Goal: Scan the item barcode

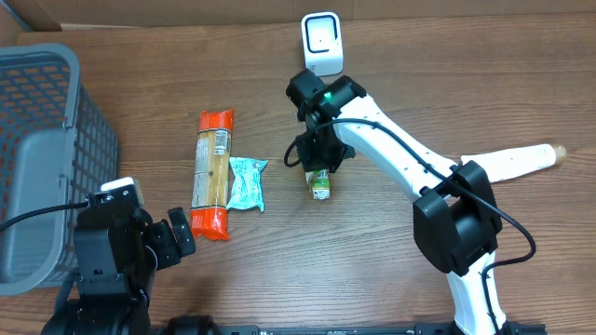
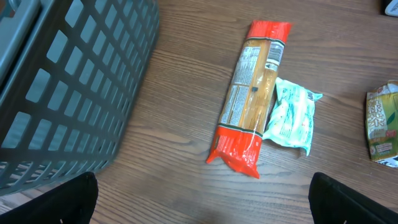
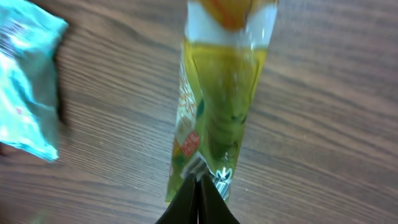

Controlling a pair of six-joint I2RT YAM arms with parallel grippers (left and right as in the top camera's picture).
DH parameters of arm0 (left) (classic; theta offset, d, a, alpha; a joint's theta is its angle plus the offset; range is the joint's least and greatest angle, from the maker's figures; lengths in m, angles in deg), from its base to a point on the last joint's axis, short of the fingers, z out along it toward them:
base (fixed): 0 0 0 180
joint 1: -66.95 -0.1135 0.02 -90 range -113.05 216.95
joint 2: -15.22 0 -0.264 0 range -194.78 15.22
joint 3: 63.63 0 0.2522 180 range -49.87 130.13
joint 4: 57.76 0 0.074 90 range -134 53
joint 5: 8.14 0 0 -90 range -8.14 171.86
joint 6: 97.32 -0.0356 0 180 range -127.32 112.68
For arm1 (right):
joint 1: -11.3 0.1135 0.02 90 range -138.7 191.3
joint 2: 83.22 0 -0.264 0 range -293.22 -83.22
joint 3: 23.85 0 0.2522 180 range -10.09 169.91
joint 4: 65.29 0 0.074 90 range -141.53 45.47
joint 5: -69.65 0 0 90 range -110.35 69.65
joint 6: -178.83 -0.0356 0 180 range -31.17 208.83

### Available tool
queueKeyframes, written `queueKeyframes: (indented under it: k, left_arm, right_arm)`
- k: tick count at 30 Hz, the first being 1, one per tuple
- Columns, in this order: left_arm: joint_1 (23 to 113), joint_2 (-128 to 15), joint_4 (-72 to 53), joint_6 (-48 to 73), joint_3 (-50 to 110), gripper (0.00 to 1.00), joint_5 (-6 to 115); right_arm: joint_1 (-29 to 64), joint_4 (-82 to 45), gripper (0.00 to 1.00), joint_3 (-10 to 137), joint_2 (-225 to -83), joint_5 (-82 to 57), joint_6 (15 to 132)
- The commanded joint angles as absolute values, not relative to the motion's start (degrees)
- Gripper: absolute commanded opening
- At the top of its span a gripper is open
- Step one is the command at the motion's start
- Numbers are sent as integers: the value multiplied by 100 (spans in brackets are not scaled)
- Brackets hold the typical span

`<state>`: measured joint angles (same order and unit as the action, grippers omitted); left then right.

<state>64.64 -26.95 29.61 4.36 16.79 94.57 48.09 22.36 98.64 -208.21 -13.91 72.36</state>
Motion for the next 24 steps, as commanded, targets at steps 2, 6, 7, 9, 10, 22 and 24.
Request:
queueKeyframes:
  k: [2,6,7,9,10,22,24]
  left_arm:
    - [6434,-2675,2948,493,1659,100,9551]
    - [6434,-2675,2948,493,1659,100,9551]
    - [6434,-2675,2948,493,1659,99,9551]
    - [6434,-2675,2948,493,1659,100,9549]
    - [6434,-2675,2948,493,1659,99,9551]
    - [6434,-2675,2948,493,1659,100,9551]
    - [6434,-2675,2948,493,1659,100,9551]
  right_arm:
    - [4840,2252,4,9634,-20731,-1428,7234]
    - [4840,2212,4,9632,-20731,-1459,7232]
    - [4840,2219,4,9632,-20731,-1542,7208]
    - [4840,2241,4,9632,-20731,-1769,7081]
    - [4838,2243,4,9632,-20731,-1798,7083]
    - [4838,2232,4,9649,-20731,-1789,7112]
    - [4783,2238,4,9649,-20729,-1789,7112]
